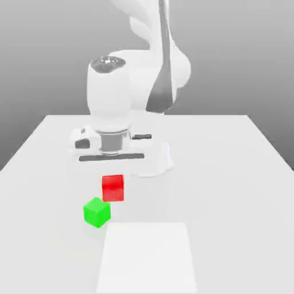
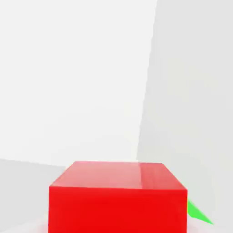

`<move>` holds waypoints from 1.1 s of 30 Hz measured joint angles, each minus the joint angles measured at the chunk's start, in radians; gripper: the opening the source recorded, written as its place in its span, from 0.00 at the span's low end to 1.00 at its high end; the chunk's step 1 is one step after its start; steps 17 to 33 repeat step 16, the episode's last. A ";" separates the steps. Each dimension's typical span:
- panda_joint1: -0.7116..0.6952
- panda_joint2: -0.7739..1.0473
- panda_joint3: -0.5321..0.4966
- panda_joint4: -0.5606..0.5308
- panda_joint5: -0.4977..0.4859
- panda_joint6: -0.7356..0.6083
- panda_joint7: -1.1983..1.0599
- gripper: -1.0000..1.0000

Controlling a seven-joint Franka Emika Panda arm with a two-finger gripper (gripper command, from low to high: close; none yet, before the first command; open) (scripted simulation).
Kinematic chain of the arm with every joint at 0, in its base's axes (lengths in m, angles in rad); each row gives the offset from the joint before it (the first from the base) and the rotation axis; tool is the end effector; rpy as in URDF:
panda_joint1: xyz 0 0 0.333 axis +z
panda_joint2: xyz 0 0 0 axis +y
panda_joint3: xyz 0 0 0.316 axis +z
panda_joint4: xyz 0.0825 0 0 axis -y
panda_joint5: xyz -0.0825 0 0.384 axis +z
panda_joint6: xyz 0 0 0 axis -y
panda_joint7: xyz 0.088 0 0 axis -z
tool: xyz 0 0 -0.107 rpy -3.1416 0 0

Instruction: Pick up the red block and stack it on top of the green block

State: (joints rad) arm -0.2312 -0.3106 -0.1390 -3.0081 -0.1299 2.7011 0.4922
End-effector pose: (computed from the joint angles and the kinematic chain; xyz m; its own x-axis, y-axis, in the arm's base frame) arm 0.2921 -0.1022 0.2404 0.7395 -0.6731 0.0085 -0.6731 -0.7395 0.0105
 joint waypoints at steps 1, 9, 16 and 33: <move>-0.020 -0.015 -0.010 -0.005 -0.004 -0.010 0.002 0.00; -0.043 0.102 -0.069 -0.015 0.029 0.113 -0.021 0.00; -0.016 0.261 -0.081 -0.010 0.080 0.268 -0.054 1.00; -0.016 0.261 -0.081 -0.010 0.080 0.268 -0.054 1.00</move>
